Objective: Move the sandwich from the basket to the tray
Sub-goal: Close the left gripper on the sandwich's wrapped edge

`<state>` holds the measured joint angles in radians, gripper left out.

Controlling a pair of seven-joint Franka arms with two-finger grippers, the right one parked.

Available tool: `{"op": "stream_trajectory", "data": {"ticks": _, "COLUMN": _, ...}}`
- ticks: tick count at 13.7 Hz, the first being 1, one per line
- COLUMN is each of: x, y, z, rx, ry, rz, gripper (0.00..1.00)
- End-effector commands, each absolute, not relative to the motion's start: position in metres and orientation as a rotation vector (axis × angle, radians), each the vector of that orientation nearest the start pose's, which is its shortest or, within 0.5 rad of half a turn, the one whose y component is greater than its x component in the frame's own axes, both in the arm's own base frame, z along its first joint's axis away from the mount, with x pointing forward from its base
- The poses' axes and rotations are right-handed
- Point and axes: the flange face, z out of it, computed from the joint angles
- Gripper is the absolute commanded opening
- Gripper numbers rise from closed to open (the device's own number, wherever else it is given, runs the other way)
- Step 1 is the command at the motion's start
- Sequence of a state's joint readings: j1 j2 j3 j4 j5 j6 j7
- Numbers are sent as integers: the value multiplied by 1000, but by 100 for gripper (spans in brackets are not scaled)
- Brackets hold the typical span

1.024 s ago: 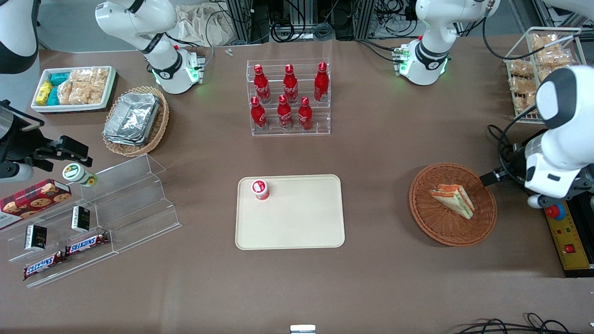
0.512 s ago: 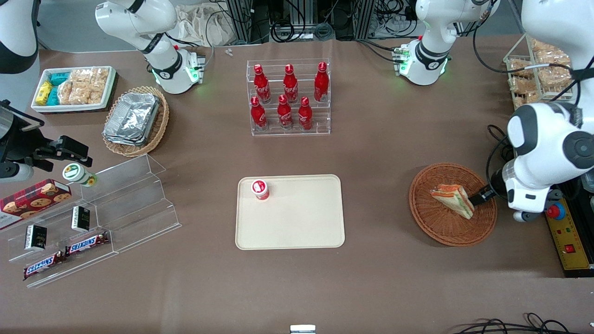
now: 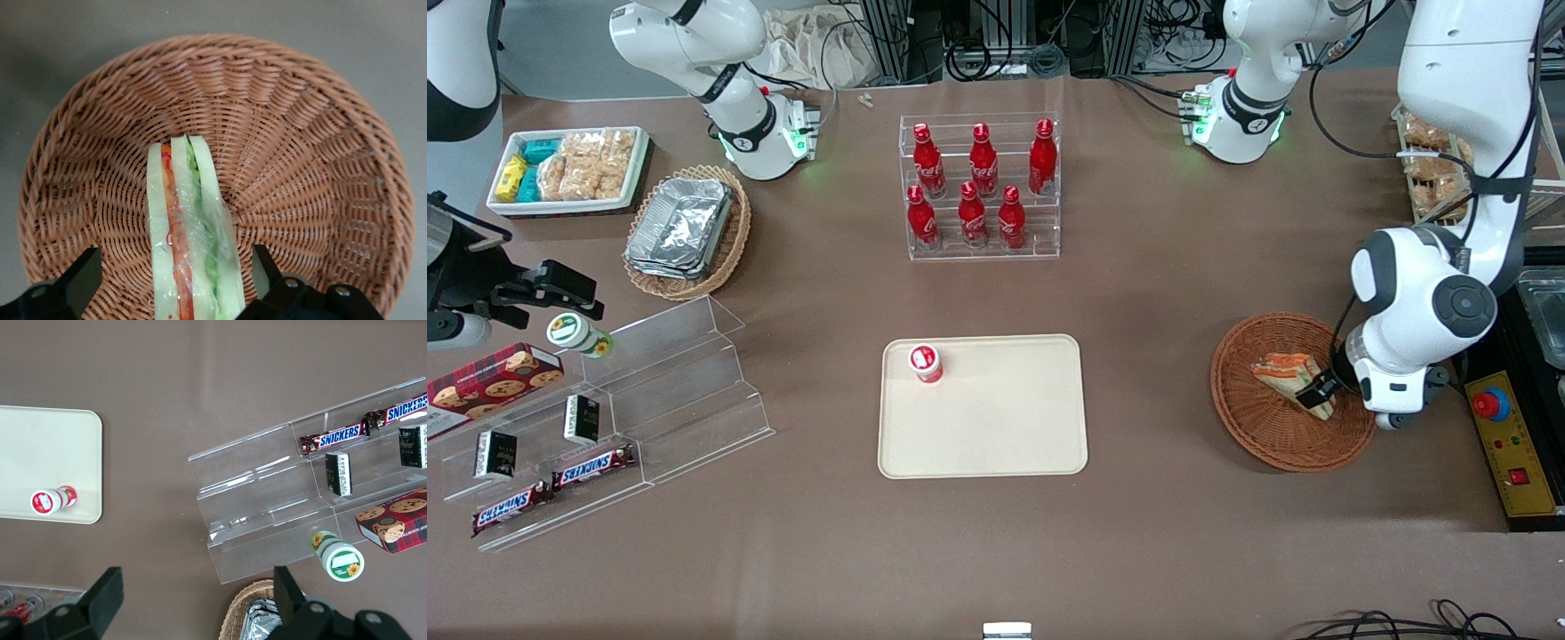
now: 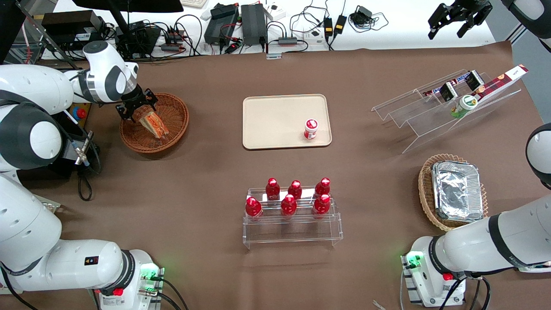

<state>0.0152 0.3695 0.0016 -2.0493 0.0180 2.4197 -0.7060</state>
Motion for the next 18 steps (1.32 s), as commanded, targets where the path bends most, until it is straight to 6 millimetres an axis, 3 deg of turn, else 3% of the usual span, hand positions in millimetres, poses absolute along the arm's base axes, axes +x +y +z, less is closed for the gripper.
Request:
{"op": "stream_trajectory", "data": {"ticks": 1, "x": 590, "y": 7, "z": 256, "rx": -2926, "ry": -1117, "rz": -27, "gripper": 100}}
{"op": "stream_trajectory", "data": {"ticks": 7, "x": 588, "y": 4, "z": 246, "rx": -2914, "ry": -1134, "rz": -2, "gripper": 99}}
{"op": "stream_trajectory", "data": {"ticks": 8, "x": 587, "y": 2, "z": 245, "rx": -2911, "ry": -1140, "rz": 1, "gripper": 94}}
{"op": "stream_trajectory", "data": {"ticks": 9, "x": 588, "y": -4, "z": 246, "rx": -2906, "ry": -1149, "rz": 0, "gripper": 78}}
{"op": "stream_trajectory", "data": {"ticks": 11, "x": 590, "y": -10, "z": 248, "rx": -2899, "ry": -1155, "rz": -4, "gripper": 31}}
{"op": "stream_trajectory", "data": {"ticks": 13, "x": 590, "y": -10, "z": 258, "rx": -2890, "ry": -1146, "rz": 27, "gripper": 4}}
{"op": "stream_trajectory", "data": {"ticks": 15, "x": 594, "y": -12, "z": 284, "rx": -2878, "ry": -1140, "rz": 65, "gripper": 1}}
{"op": "stream_trajectory", "data": {"ticks": 18, "x": 605, "y": -14, "z": 364, "rx": -2855, "ry": -1098, "rz": 166, "gripper": 1}}
